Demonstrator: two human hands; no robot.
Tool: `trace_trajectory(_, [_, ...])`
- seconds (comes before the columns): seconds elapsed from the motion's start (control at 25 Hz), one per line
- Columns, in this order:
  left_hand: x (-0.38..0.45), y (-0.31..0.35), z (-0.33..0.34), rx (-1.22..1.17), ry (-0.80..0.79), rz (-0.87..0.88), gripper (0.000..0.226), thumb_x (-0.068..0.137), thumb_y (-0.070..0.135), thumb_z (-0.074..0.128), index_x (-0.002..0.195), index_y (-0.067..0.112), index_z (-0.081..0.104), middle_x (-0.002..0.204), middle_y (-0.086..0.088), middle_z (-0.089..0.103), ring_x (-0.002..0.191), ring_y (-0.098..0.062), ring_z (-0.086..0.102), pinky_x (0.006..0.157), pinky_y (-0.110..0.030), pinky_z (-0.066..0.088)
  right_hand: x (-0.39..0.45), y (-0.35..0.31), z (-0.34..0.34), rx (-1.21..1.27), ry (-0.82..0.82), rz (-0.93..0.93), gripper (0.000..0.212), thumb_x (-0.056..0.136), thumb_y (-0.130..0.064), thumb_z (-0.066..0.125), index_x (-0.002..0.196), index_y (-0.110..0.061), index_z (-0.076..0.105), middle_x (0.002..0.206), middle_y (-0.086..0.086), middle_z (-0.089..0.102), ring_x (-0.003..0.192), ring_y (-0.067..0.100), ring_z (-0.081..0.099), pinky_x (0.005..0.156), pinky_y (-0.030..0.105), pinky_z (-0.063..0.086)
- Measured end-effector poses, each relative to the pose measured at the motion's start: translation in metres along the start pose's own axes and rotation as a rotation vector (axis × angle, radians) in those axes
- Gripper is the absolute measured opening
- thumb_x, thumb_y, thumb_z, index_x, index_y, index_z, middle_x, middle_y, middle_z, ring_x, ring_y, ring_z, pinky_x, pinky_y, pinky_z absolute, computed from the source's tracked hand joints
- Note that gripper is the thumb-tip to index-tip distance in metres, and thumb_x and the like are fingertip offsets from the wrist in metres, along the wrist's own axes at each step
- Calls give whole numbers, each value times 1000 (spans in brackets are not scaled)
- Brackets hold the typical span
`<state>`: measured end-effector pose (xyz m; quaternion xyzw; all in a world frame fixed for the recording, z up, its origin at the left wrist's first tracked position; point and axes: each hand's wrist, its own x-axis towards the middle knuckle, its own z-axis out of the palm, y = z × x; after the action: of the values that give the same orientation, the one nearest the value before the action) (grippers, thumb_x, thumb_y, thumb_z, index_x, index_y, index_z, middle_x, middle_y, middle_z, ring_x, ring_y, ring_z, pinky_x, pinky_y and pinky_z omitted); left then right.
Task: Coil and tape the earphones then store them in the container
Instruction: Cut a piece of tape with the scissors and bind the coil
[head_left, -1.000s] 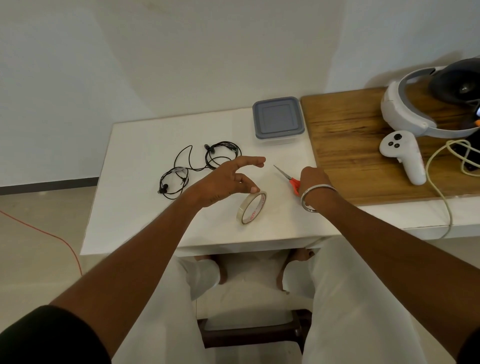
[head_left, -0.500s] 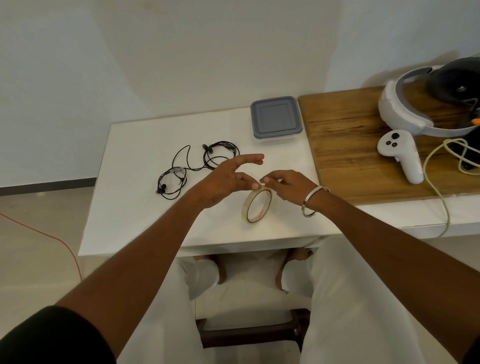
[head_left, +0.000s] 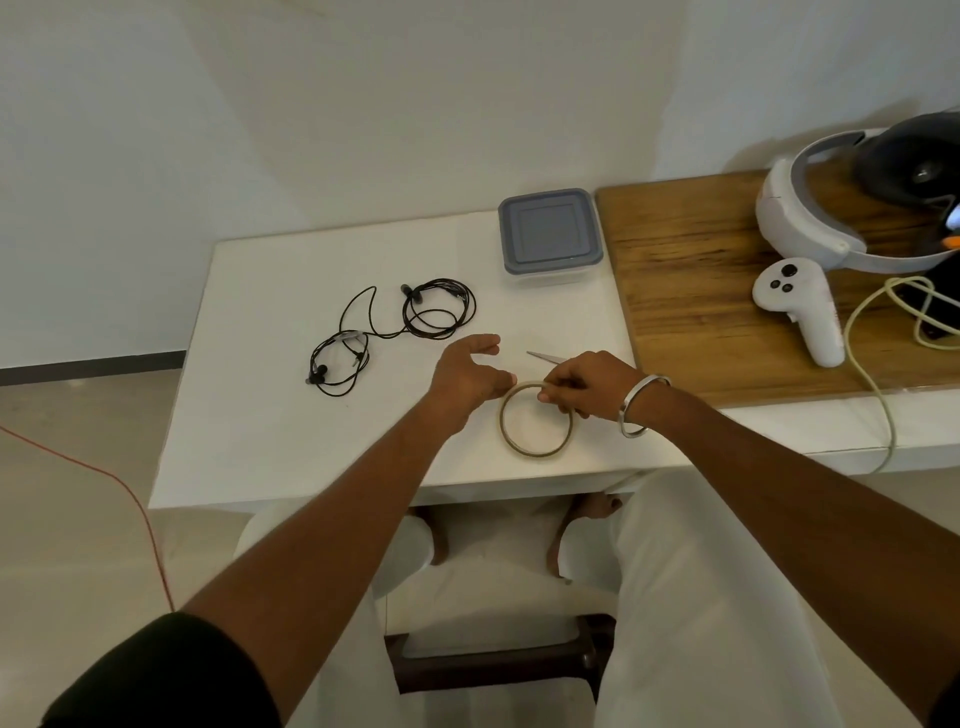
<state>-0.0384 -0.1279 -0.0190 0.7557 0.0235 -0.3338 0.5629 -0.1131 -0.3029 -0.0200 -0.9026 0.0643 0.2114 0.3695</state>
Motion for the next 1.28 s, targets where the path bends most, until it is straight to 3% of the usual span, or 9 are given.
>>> trace_trajectory(0.16, [4,-4,22,250,171,102,61,72,-4,74,127,11,55,123,-4,56,106,-21,61,94,-35,52,3,5,3,-194,13,14,34,91,-37,55,105,-9,67,85,7,66,70,17,56,74,29,49])
trace_trajectory(0.4, [11,-2,37,402,194,192,63,72,-6,71,130,8,51,126,-6,51,118,-17,50,90,-16,37,5,11,-1,-300,63,27,33,91,-38,54,93,-8,67,78,2,56,74,17,51,71,28,42])
trace_trajectory(0.52, [14,-5,40,407,206,212,64,70,-7,72,130,7,51,127,-7,52,118,-18,51,91,-16,37,4,13,1,-371,76,8,33,92,-38,51,86,-9,65,78,4,56,74,20,54,69,29,45])
trace_trajectory(0.72, [20,-9,35,326,202,141,70,65,-5,78,128,10,52,124,-4,52,111,-23,56,93,-45,52,0,10,2,-472,104,-26,32,94,-39,44,89,-13,63,78,2,56,65,14,49,65,26,43])
trace_trajectory(0.8, [21,-8,36,328,205,140,73,65,-6,77,131,8,49,127,-6,49,115,-22,54,96,-40,50,-1,7,3,-512,115,-25,33,95,-40,42,91,-15,62,78,1,57,66,14,50,65,28,47])
trace_trajectory(0.92, [23,-2,40,373,238,113,79,67,-8,77,137,4,41,135,-8,39,120,-20,49,94,-21,43,-2,5,4,-583,144,-10,33,94,-42,39,95,-17,61,85,4,62,69,16,50,69,32,53])
trace_trajectory(1.12, [28,6,39,359,285,-15,107,58,0,88,143,2,23,146,-8,19,124,-21,42,92,-23,42,-1,7,9,-639,161,16,35,94,-45,39,99,-19,62,85,3,64,70,19,58,71,35,56])
trace_trajectory(1.28, [32,8,35,283,299,-90,113,56,1,90,143,5,19,145,-7,16,129,-20,35,86,-20,38,0,10,9,-605,142,20,33,94,-46,40,100,-20,60,86,1,64,70,16,57,72,33,55])
